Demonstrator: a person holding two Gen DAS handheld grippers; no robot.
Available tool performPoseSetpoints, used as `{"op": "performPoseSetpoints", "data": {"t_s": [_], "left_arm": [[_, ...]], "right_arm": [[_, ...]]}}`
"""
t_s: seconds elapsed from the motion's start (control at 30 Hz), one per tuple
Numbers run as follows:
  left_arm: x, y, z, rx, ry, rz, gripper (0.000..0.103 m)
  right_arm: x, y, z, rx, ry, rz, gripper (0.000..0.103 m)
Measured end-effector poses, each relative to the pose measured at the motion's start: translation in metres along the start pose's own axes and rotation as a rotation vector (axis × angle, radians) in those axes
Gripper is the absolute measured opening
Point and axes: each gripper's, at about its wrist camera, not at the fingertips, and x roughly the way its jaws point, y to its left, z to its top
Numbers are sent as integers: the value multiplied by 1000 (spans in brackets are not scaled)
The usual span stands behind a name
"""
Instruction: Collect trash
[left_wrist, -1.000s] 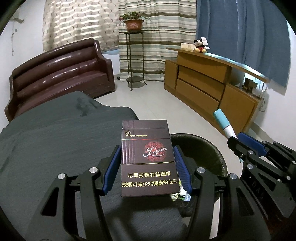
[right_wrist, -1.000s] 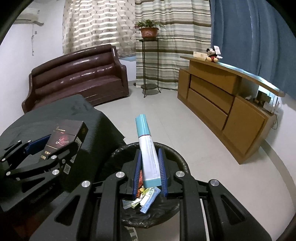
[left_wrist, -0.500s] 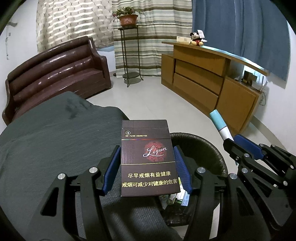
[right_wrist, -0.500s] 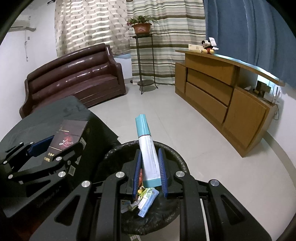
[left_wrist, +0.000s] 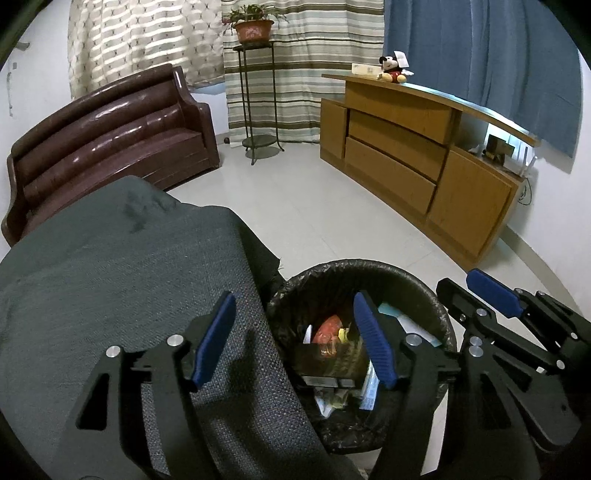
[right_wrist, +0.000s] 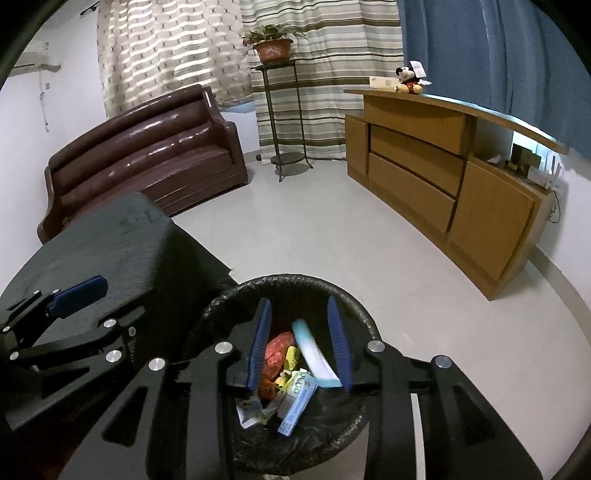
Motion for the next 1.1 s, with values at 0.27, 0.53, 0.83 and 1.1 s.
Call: {"op": "performPoseSetpoints", "data": {"t_s": [0.27, 0.53, 0.83, 1.1], "left_arm": [[-1, 0, 0, -2, -1, -1, 69], [-5, 2, 0, -10, -10, 7, 71], [-34, 15, -7, -42, -41, 27, 75], [-64, 26, -16, -66, -60, 39, 79]], "right_arm": [[-5, -1, 0, 6, -17, -16, 38], [-14, -3, 0, 7, -35, -39, 48], [-37, -1, -4, -22, -68, -54, 56], [-57, 5, -6, -46, -86, -53, 56]]}}
